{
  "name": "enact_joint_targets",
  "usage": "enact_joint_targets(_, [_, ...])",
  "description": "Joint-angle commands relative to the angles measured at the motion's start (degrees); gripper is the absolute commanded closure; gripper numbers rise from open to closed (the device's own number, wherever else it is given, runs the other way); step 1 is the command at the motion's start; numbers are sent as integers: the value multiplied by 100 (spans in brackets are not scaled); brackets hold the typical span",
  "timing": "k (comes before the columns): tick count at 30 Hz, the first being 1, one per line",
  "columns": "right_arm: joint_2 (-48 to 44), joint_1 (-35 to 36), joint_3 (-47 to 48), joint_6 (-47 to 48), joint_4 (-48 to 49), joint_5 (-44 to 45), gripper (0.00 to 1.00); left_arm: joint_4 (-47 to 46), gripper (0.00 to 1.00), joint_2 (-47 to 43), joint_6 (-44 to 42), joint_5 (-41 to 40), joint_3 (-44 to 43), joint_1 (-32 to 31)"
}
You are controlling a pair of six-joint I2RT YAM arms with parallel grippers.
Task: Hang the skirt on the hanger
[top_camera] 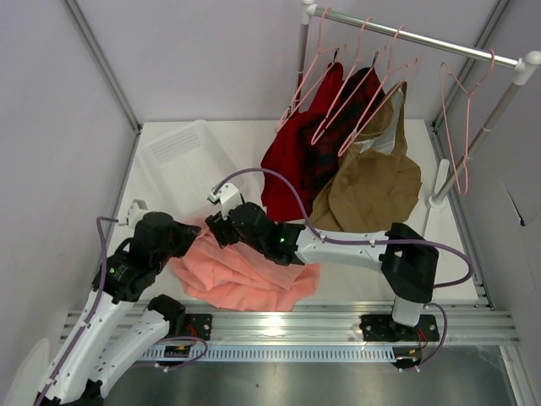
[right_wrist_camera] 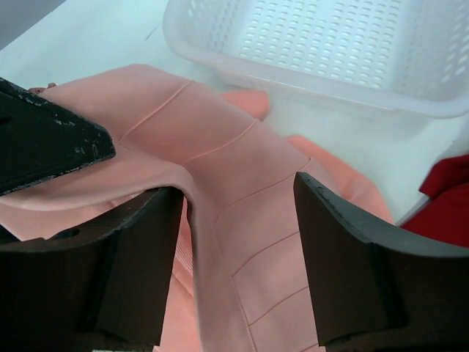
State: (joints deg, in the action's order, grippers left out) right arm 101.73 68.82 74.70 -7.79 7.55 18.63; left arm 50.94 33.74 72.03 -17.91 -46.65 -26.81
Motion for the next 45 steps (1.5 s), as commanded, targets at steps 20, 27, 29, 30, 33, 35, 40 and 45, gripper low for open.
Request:
enact_joint_targets(20, [118, -834, 562, 515, -666, -1404, 100, -103, 94, -7, -1533, 534, -107, 53])
enact_joint_targets(27, [294, -1195, 1073, 543, -1748, -2680, 100, 92, 26, -139, -2911, 429, -572, 53])
enact_joint_targets(29, [338, -1265, 1195, 376, -1853, -2952, 100, 39, 22, -209, -3194, 446, -757, 53])
enact_joint_targets(30, [391, -1283, 1240, 305, -1941, -3092, 100, -83, 22, -244, -3491, 612, -862, 53])
enact_joint_targets(33, [522, -1344, 1477, 103, -2179, -3199, 100, -242, 24, -245, -3739, 1121, -968, 53])
enact_joint_targets(35, [602, -1371, 1556, 33, -2310, -3191, 100, -513, 28, -245, -3731, 1429, -872, 53])
enact_joint_targets(40, [778, -1467, 1785, -196, -2425, -3313, 100, -1181, 36, -411, -3257, 2019, -65, 44])
enact_joint_targets(45, [795, -1643, 1785, -337, -2390, -3585, 100, -1657, 38, -570, -2678, 2108, 508, -17])
